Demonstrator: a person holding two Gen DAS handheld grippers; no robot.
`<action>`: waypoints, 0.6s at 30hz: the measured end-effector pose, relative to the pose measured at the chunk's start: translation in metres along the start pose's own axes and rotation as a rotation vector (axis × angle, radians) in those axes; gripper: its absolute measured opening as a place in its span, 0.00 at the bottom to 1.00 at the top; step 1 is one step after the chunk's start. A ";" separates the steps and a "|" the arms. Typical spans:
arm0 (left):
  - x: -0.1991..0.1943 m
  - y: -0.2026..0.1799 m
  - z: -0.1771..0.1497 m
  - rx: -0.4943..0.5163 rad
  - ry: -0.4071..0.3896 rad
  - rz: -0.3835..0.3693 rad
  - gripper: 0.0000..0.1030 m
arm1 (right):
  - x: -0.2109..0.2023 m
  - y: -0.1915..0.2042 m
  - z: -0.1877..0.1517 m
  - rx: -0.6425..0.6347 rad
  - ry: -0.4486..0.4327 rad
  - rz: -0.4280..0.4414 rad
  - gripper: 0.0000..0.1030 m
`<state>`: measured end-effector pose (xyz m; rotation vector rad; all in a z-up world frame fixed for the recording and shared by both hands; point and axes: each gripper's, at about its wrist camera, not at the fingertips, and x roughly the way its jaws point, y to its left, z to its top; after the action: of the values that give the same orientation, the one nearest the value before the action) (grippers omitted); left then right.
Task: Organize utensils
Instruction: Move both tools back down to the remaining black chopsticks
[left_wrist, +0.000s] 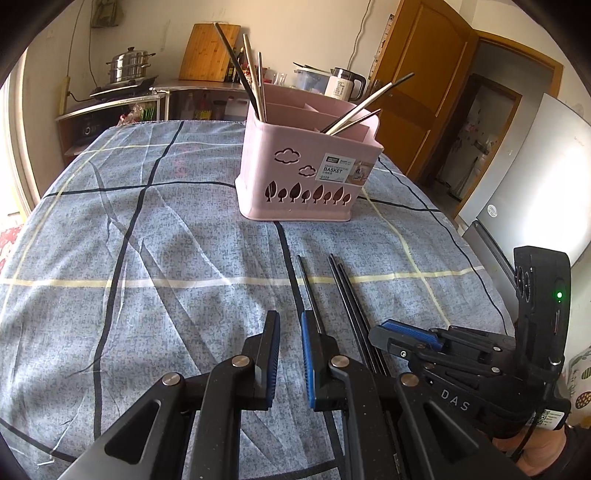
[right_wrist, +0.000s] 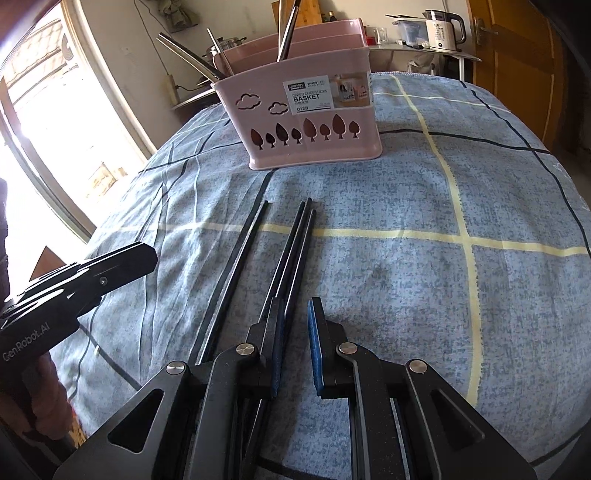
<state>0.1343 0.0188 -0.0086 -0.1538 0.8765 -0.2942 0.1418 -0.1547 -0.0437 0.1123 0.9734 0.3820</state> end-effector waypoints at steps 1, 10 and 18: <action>0.003 0.000 0.000 -0.002 0.008 -0.001 0.10 | 0.001 0.000 0.000 -0.001 0.002 -0.003 0.13; 0.041 -0.011 0.003 0.006 0.108 -0.023 0.10 | 0.000 -0.007 0.003 -0.012 0.012 -0.023 0.13; 0.059 -0.020 0.004 0.007 0.152 -0.015 0.16 | -0.003 -0.019 0.006 -0.004 0.022 -0.034 0.13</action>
<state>0.1696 -0.0186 -0.0445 -0.1328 1.0247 -0.3261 0.1497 -0.1727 -0.0429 0.0879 0.9949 0.3542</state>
